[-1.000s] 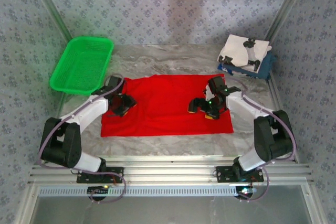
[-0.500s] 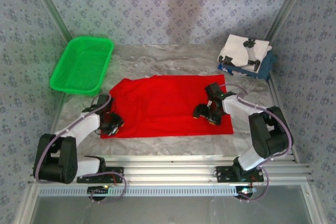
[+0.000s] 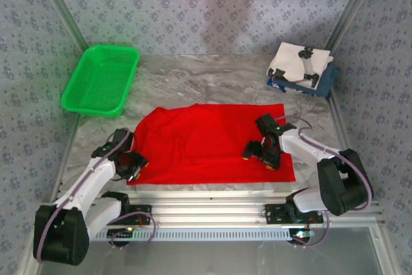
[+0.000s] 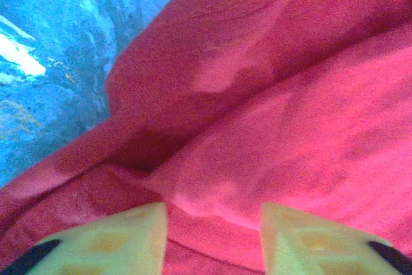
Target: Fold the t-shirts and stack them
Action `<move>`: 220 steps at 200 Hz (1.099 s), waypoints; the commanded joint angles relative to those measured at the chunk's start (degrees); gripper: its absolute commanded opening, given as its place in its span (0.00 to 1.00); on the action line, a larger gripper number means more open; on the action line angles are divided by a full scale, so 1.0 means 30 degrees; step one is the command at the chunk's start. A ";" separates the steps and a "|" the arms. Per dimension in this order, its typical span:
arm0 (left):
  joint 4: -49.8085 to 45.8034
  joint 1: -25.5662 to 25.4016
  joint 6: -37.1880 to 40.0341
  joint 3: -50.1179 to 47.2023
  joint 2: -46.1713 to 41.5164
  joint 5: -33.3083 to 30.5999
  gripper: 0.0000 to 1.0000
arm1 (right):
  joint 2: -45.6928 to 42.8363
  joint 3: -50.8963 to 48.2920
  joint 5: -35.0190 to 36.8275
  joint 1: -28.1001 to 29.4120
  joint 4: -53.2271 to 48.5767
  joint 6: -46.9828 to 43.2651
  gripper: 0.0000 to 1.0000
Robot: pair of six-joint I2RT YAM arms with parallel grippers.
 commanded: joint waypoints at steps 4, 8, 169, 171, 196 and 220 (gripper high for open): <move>-0.0754 0.0107 0.1054 0.4330 -0.0132 -0.0559 0.55 | -0.1364 0.2817 0.0294 -0.0116 -0.2603 -0.1346 0.96; -0.0925 0.0110 0.1535 0.5202 0.0046 -0.0718 0.58 | -0.1540 0.3335 0.0278 -0.0230 -0.2840 -0.1588 0.97; -0.5726 0.0738 1.3692 2.6568 2.2270 0.2403 0.63 | 0.9368 1.4141 -0.2608 -0.8993 -0.4306 -1.1291 0.85; -0.5607 0.0751 1.3666 2.6478 2.2309 0.2436 0.63 | 0.9413 1.4134 -0.2585 -0.8977 -0.4210 -1.1243 0.85; -0.4871 0.0751 1.3647 2.5806 2.3113 0.2603 0.62 | 1.0491 1.4424 -0.1838 -0.8950 -0.3534 -1.1045 0.83; -0.4093 0.0755 1.3608 2.4920 2.3368 0.2901 0.60 | 1.1365 1.4901 -0.1729 -0.8960 -0.3273 -1.0581 0.80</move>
